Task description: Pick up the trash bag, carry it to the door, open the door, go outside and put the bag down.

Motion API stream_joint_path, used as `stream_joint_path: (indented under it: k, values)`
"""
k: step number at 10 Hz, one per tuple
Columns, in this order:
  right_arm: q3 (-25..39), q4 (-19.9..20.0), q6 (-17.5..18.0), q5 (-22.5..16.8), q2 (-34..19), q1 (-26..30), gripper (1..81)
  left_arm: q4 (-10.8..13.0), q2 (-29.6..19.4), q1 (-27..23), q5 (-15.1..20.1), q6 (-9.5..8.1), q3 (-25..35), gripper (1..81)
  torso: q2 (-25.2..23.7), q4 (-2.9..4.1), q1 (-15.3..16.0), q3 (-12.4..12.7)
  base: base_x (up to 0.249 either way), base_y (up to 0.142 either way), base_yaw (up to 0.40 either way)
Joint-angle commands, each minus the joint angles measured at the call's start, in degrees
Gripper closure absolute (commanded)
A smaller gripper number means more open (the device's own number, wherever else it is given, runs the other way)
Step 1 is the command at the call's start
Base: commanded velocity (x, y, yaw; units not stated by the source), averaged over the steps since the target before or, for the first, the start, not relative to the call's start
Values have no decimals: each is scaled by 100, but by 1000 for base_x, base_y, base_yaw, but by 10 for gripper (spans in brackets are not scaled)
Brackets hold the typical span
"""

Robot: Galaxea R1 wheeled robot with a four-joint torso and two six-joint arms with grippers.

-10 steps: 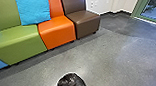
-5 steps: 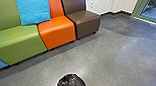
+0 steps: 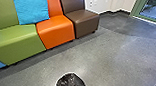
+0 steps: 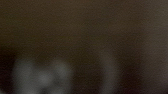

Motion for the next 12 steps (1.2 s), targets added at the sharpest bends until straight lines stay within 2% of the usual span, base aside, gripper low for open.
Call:
stream_joint_path:
  k: [1, 4, 7, 8, 12]
  values:
    - [105, 108, 21, -409, -270, 405, 10, 133, -5, -271, 294, -16, -49, 10, 0, 2, 0, 17, 0, 0, 0]
    - [96, 108, 21, -409, -262, 405, 10, 150, -5, -271, 294, -16, -58, 10, -2, -4, 0, -234, 0, 0, 0]
    - [131, 90, 21, -409, -279, 405, 10, 133, -23, -236, 268, -16, -58, 10, -2, -4, 0, -252, 0, 0, 0]
    - [131, 82, 21, -409, -271, 405, 10, 142, -23, -227, 259, -8, -58, 811, -2, -4, 0, -252, 0, 0, 0]
    - [123, 82, 21, -409, -262, 404, 10, 133, -40, -156, 259, -8, -49, 811, -2, -4, 0, -252, 0, 0, 0]
